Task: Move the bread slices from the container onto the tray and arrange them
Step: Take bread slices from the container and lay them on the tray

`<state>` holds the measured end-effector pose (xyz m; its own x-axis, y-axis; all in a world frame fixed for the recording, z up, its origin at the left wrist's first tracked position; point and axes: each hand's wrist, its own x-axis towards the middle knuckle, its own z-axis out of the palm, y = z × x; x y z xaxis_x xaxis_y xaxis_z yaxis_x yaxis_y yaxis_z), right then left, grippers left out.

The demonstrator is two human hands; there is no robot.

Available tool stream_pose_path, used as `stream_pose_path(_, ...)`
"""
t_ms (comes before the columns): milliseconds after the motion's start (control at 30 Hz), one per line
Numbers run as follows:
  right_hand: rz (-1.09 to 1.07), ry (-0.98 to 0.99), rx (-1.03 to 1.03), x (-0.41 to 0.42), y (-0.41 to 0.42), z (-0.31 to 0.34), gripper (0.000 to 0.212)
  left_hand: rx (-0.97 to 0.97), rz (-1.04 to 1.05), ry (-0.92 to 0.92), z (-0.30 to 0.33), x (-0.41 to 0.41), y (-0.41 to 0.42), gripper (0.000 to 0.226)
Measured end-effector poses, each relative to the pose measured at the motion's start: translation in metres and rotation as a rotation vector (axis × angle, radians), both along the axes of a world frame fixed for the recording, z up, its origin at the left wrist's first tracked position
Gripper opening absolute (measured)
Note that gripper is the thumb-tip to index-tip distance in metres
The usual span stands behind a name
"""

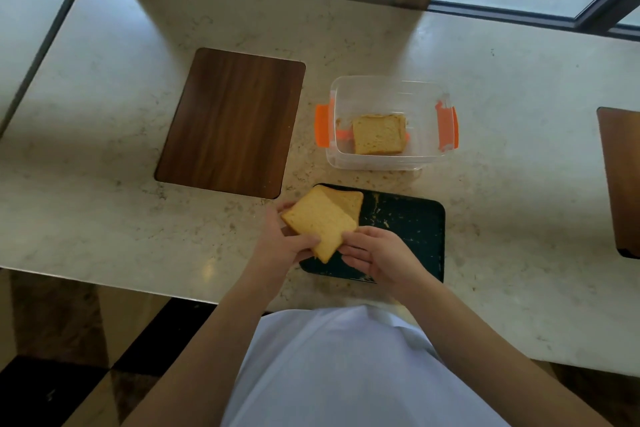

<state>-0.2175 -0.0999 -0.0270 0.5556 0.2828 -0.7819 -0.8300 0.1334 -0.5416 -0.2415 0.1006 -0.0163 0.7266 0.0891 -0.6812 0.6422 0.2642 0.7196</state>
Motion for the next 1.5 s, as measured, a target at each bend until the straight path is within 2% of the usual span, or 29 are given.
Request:
stream_pose_path(67,-0.020,-0.027,-0.073,0.002,-0.004,0.001,0.027,0.118,-0.102,-0.029,0.000,0.000,-0.002,0.066)
stream_pose_path(200,-0.029,-0.079,-0.258,0.004,-0.015,0.000,0.031,0.208,-0.215,0.022,-0.003,-0.001,0.002,0.037)
stream_pose_path(300,0.070,-0.138,-0.378,0.004,-0.014,-0.004,0.032,0.288,-0.269,0.067,-0.009,-0.004,0.002,0.033)
stream_pose_path(433,0.133,-0.171,-0.429,0.002,-0.012,-0.011,0.029,0.361,-0.265,0.074,-0.016,-0.008,0.002,0.020)
stream_pose_path(567,0.195,-0.184,-0.516,0.000,-0.011,-0.020,0.027,0.455,-0.329,0.093,-0.023,-0.013,0.002,0.028)
stream_pose_path(700,0.259,-0.184,-0.588,-0.003,-0.004,-0.026,0.028,0.465,-0.394,0.159,-0.031,-0.017,-0.004,0.041)
stream_pose_path(800,0.299,-0.223,-0.622,-0.004,-0.001,-0.025,0.033,0.480,-0.393,0.147,-0.031,-0.016,-0.007,0.041)
stream_pose_path(867,0.317,-0.229,-0.633,-0.005,-0.002,-0.024,0.037,0.485,-0.424,0.135,-0.029,-0.015,-0.009,0.028)
stream_pose_path(933,0.325,-0.227,-0.638,-0.006,-0.002,-0.023,0.041,0.499,-0.458,0.128,-0.028,-0.013,-0.011,0.005)
stream_pose_path(1067,0.327,-0.185,-0.660,-0.008,0.001,-0.022,0.036,0.524,-0.510,0.107,-0.028,-0.013,-0.012,0.023)
stream_pose_path(1133,0.346,-0.170,-0.660,-0.008,0.001,-0.022,0.029,0.547,-0.535,0.087,-0.028,-0.012,-0.011,0.020)
stream_pose_path(1333,0.382,-0.183,-0.640,-0.009,0.002,-0.027,0.042,0.609,-0.561,0.052,-0.029,-0.010,-0.012,0.023)
stream_pose_path(1500,0.432,-0.206,-0.668,-0.010,0.005,-0.028,0.036,0.650,-0.590,0.008,-0.029,-0.011,-0.012,0.039)
